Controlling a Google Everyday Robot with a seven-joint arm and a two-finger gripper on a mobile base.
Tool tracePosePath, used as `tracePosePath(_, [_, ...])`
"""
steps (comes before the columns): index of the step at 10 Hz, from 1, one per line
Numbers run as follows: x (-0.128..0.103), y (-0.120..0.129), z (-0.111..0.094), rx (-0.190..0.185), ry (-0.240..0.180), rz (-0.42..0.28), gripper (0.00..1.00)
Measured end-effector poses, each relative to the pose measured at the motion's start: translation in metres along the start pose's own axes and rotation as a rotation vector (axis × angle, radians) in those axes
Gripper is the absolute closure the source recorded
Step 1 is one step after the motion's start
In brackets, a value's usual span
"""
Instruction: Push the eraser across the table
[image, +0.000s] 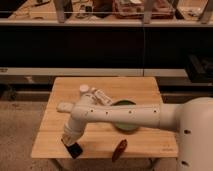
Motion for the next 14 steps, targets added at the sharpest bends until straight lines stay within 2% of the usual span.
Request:
tracePosePath(1, [-0.005, -0.003, 0.011, -0.027, -0.016, -0.011, 1.00])
tracePosePath(5, [-0.020, -0.025, 0.037, -0.079, -0.065, -0.031, 1.00])
tracePosePath(9, [-0.021, -0.010, 0.048, -0.182, -0.052, -0.043, 1.00])
tracePosePath(11, [-0.023, -0.004, 0.050, -0.200, -0.042, -0.043, 1.00])
tracePosePath(14, [-0.026, 0.000, 0.055, -0.207, -0.041, -0.043, 1.00])
